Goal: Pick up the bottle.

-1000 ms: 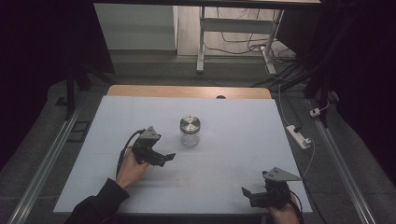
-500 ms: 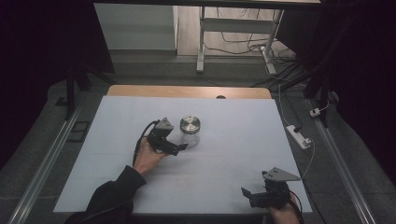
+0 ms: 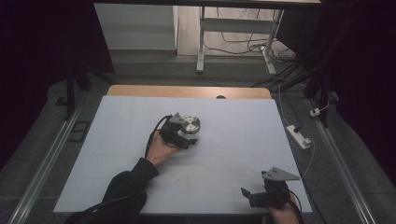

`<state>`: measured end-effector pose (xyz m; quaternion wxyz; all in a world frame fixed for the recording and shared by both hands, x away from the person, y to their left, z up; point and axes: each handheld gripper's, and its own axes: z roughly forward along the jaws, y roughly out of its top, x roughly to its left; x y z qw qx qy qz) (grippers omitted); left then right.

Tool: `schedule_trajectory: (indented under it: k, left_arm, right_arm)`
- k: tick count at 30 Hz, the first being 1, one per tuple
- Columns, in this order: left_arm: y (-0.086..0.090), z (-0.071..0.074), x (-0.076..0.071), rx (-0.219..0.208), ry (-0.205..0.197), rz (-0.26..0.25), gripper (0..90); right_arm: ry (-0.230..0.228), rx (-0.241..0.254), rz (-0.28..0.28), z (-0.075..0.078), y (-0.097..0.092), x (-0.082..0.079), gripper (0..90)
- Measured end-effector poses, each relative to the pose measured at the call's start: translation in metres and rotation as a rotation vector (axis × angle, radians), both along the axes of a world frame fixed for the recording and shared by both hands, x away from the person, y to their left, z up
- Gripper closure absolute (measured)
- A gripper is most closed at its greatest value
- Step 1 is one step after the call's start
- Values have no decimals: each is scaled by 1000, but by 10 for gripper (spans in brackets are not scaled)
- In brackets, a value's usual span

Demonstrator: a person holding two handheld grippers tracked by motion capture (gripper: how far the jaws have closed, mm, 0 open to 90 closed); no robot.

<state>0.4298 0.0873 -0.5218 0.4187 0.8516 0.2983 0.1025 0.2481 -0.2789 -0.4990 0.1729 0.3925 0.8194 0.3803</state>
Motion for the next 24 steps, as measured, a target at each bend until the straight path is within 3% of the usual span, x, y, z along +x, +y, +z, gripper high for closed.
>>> schedule_trajectory:
  k: [5, 8, 24]
  left_arm:
    - [-4, -2, 3, 35, -16, 9, 42]
    - [-5, -1, 3, 32, -14, -16, 146]
    - [0, 9, -7, 80, -10, 3, 155]
  right_arm:
    - [-2, 2, 1, 0, 0, 0, 0]
    - [-3, 0, 0, 0, 0, 0, 0]
    - [-13, 3, -1, 0, -1, -2, 0]
